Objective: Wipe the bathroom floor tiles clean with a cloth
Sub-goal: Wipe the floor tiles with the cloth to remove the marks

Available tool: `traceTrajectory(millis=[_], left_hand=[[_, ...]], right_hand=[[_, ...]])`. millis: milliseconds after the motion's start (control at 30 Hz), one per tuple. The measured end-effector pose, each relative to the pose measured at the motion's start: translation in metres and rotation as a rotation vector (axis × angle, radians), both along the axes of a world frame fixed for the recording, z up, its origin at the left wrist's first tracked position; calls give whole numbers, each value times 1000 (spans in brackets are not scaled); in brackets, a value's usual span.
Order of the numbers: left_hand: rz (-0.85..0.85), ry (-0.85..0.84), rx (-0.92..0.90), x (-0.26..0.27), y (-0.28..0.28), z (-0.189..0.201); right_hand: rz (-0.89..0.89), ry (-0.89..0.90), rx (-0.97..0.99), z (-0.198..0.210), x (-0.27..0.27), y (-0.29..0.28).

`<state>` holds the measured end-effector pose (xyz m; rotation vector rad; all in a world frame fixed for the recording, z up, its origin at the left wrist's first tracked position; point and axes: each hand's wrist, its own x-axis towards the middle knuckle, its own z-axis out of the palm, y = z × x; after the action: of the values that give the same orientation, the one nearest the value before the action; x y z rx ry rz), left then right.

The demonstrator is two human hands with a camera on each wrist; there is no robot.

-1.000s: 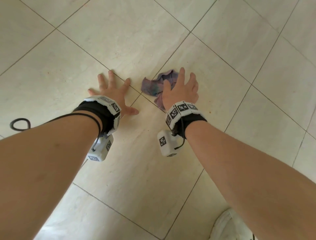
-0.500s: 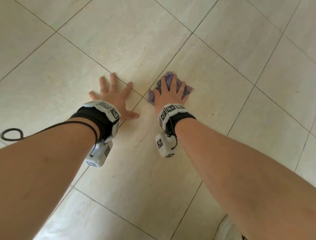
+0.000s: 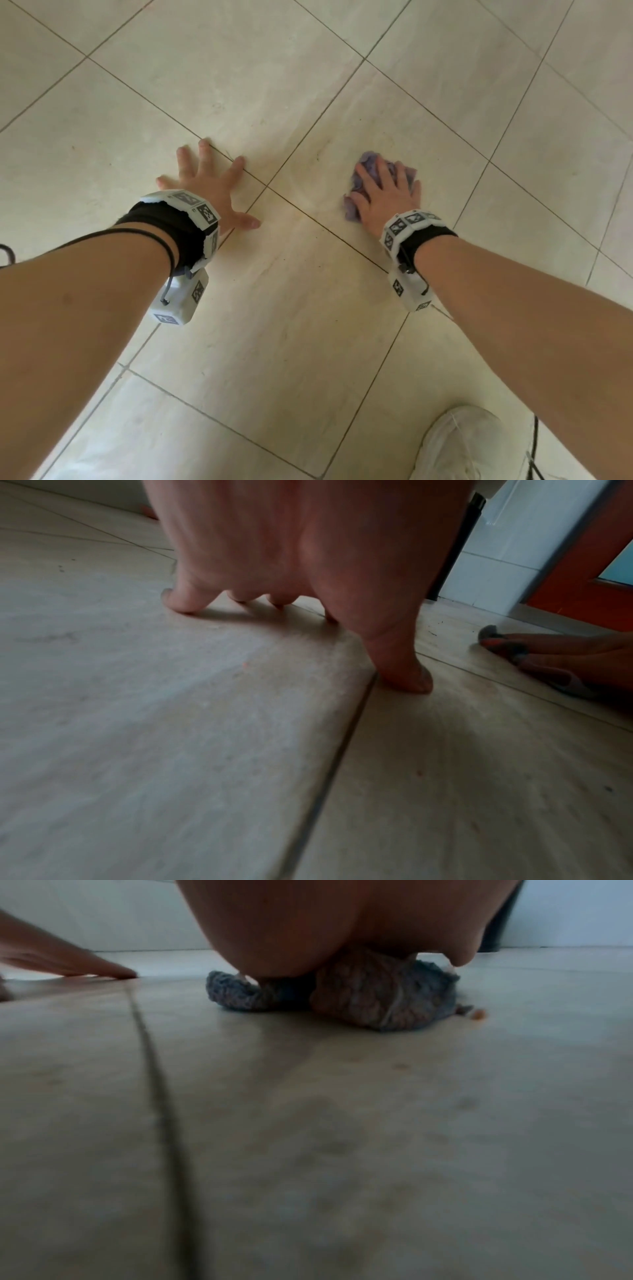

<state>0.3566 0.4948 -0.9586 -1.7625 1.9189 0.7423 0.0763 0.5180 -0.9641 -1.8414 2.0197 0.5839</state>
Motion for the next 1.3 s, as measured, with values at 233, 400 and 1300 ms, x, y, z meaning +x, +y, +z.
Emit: traceTrajectory(millis=[233, 400, 1300], left_hand=[[12, 12, -12, 0, 1, 0], [15, 12, -6, -1, 0, -1], [41, 15, 15, -4, -2, 1]], right_hand=[[-210, -22, -16, -2, -57, 32], [-320, -19, -47, -10, -11, 57], [-32, -106, -160, -11, 65, -48]])
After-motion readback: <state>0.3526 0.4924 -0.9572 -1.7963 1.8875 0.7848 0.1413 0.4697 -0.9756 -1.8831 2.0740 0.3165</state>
